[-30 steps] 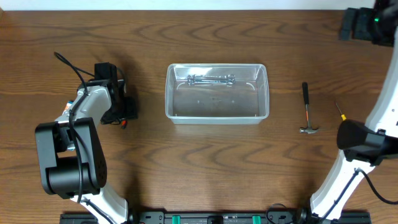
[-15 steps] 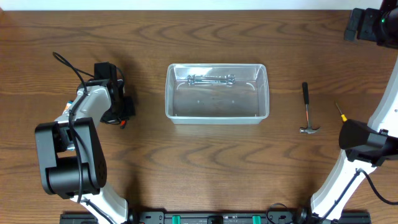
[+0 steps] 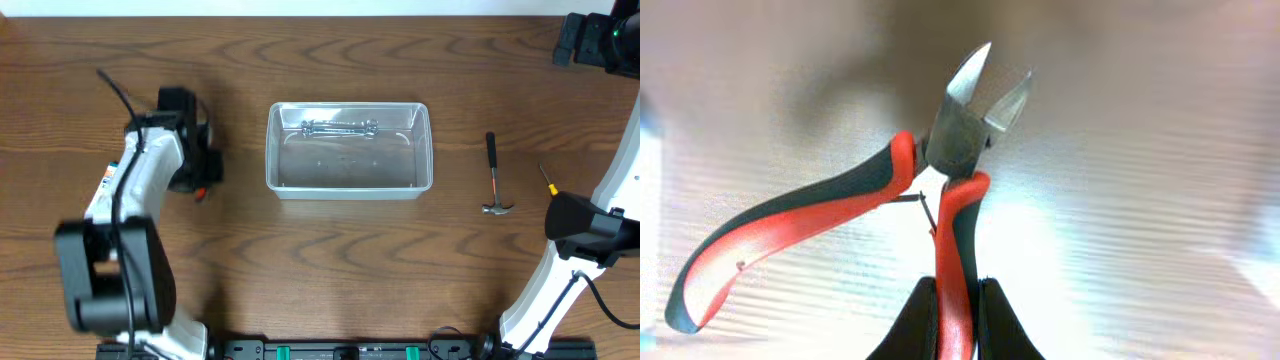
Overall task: Pack container
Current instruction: 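Carry the pliers into the container with the left gripper and release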
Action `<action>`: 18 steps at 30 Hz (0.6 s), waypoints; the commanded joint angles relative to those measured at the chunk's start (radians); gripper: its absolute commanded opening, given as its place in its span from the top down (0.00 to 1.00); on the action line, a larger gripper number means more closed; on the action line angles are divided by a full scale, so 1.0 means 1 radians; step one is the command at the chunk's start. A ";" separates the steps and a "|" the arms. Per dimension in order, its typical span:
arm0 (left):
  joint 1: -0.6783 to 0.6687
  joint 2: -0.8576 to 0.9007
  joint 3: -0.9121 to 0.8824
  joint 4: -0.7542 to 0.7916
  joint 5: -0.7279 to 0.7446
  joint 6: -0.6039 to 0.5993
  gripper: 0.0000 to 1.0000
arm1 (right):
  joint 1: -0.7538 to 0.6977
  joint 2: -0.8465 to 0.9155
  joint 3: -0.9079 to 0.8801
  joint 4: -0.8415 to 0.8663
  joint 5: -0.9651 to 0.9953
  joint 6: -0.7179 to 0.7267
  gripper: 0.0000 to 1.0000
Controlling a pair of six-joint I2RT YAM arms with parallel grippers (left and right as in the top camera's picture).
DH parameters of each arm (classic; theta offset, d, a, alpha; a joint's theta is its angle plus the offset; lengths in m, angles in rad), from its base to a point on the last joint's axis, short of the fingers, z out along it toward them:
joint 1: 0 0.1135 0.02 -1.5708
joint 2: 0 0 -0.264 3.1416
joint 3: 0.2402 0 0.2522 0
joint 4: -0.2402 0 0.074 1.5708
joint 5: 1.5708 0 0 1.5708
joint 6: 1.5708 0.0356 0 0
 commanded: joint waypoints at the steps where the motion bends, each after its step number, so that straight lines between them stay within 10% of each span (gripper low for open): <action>1: -0.106 -0.146 0.142 -0.035 0.004 0.193 0.94 | 0.006 -0.005 0.011 -0.003 -0.008 0.018 0.01; 9: -0.406 -0.211 0.188 -0.016 0.014 0.583 0.95 | 0.006 -0.005 0.011 -0.003 -0.009 0.018 0.01; 18: -0.542 -0.061 0.188 0.192 0.017 0.625 0.94 | 0.006 -0.005 0.011 -0.003 -0.021 0.018 0.01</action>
